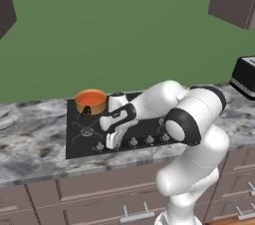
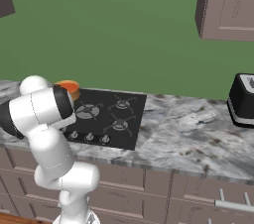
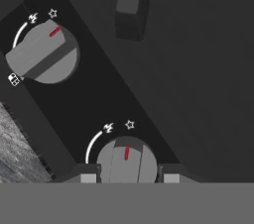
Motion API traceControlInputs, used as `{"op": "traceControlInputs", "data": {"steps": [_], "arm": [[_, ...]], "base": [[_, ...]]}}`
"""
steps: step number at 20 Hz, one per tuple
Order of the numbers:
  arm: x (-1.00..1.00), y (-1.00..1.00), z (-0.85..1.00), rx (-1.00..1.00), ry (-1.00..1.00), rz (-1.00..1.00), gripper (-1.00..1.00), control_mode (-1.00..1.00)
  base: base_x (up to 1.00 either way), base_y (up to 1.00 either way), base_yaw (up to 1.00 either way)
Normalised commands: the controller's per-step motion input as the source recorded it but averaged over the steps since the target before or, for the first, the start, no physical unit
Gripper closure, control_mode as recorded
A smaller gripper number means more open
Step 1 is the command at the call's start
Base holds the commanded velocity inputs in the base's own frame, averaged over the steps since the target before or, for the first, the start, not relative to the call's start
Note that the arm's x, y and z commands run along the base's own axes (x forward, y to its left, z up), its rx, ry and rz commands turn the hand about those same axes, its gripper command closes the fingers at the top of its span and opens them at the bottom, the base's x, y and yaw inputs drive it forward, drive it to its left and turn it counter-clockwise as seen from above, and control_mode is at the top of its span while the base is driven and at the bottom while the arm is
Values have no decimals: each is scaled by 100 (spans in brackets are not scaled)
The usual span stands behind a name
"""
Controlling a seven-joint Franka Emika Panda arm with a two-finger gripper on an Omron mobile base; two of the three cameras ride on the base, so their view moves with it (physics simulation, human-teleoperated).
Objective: Wait until the marinara sauce is simmered to a deep red color and then turn off the stove.
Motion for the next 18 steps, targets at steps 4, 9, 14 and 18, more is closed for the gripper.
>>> {"op": "traceControlInputs", "data": {"steps": [4, 9, 14, 18], "arm": [[0, 0, 0, 0, 0, 0, 100, -100], [0, 0, 0, 0, 0, 0, 100, -100], [0, 0, 0, 0, 0, 0, 100, -100], [0, 0, 0, 0, 0, 0, 100, -100]], "base": [[0, 0, 0], [0, 0, 0], [0, 0, 0], [0, 0, 0]]}}
